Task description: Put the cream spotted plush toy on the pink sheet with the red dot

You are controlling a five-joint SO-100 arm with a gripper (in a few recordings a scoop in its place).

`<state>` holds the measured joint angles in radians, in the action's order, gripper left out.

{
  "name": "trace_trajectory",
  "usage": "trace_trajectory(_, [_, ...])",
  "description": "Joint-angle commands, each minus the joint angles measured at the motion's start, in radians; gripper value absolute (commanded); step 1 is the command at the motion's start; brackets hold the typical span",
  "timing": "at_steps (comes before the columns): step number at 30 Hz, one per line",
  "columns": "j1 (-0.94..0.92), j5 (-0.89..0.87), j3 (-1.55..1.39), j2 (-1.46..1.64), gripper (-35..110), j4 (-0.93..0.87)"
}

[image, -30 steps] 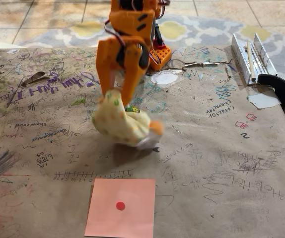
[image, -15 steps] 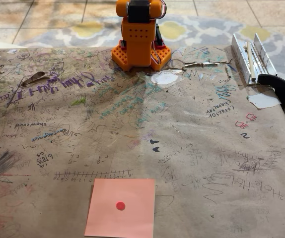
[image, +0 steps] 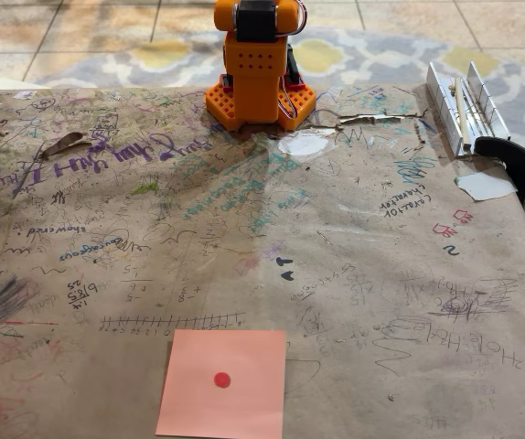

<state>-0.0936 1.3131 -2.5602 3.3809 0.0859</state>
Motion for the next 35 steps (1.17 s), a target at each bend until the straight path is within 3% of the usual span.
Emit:
trace_trajectory(1, [-0.014,0.202,-0.535,-0.002,33,0.126])
trace_trajectory(3, [-0.015,0.150,-0.546,0.000,33,-0.008])
trace_trajectory(10, [-0.002,0.097,-0.546,0.000,33,0.097])
trace_trajectory(30, [-0.017,0.084,-0.546,0.000,30,0.078])
trace_trajectory(31, [-0.015,0.051,-0.546,0.000,24,0.071])
trace_trajectory(33, [-0.012,-0.140,-0.546,0.000,0,0.009])
trace_trajectory(35, [-0.040,-0.575,-0.546,0.000,0,-0.127])
